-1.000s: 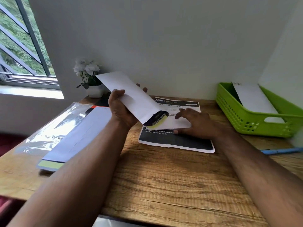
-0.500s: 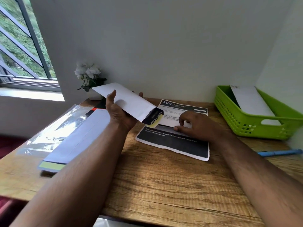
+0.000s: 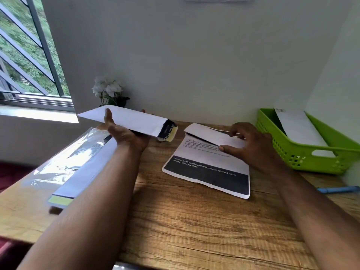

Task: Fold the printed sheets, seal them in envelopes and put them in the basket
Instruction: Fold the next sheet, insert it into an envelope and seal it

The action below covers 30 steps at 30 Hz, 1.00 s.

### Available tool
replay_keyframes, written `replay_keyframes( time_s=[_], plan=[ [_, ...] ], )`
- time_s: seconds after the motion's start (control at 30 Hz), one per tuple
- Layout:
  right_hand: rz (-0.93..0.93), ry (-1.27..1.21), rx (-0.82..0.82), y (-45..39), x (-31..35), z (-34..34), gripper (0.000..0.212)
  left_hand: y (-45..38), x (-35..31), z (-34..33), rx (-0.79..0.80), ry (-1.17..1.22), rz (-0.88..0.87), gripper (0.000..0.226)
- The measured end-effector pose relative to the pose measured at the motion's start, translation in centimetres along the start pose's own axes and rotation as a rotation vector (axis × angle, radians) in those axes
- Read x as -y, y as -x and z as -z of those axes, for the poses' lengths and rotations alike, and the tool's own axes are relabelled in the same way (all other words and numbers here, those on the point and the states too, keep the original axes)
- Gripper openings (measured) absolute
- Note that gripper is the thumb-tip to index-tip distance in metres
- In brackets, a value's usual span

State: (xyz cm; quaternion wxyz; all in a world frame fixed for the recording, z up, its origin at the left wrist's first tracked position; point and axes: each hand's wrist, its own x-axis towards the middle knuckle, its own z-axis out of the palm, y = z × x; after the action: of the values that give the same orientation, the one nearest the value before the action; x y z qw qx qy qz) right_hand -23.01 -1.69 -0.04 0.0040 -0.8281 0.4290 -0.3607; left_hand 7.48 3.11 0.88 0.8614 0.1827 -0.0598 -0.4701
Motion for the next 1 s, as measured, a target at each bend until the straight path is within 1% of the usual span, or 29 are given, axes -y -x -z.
replay_keyframes(
  time_s=[0.1,0.17,0.23,0.3,0.43,0.57,0.67,0.73,0.8,0.9,1.0],
  plan=[
    [-0.017,-0.149,-0.081,0.2,0.9,1.4,0.046,-0.5,-0.4,0.0,-0.016,0.039,-0.049,0.055],
    [0.011,-0.217,-0.072,0.4,1.9,1.8,0.046,-0.7,-0.3,0.2,-0.017,0.035,-0.038,0.06],
    [0.069,-0.226,-0.027,0.8,3.0,1.8,0.048,-0.7,0.0,0.4,-0.015,0.025,-0.009,0.071],
    [0.097,-0.25,0.032,1.1,3.9,1.7,0.046,-0.7,0.2,0.5,-0.019,0.007,-0.003,0.076],
    [0.116,-0.191,0.089,1.3,4.2,1.3,0.046,-0.9,0.5,0.7,0.011,0.014,-0.005,0.074],
    [0.102,-0.12,0.101,1.3,4.0,1.1,0.049,-0.9,1.0,0.8,0.069,-0.025,0.019,0.072],
    [0.097,-0.082,0.094,1.3,4.3,1.1,0.047,-0.8,1.3,0.8,0.112,-0.051,0.033,0.075],
    [0.08,-0.038,0.098,1.4,4.5,0.9,0.047,-0.8,1.8,0.9,0.121,-0.09,0.026,0.071],
    [0.065,-0.035,0.097,1.4,4.9,0.5,0.05,-0.5,2.4,0.6,0.145,-0.132,0.034,0.062],
    [0.041,-0.059,0.084,1.5,5.9,-0.5,0.058,0.5,3.9,0.2,0.191,-0.181,0.058,0.059],
    [0.027,-0.094,0.09,1.2,7.7,-1.7,0.065,1.1,5.2,0.1,0.173,-0.213,0.118,0.055]
  ],
)
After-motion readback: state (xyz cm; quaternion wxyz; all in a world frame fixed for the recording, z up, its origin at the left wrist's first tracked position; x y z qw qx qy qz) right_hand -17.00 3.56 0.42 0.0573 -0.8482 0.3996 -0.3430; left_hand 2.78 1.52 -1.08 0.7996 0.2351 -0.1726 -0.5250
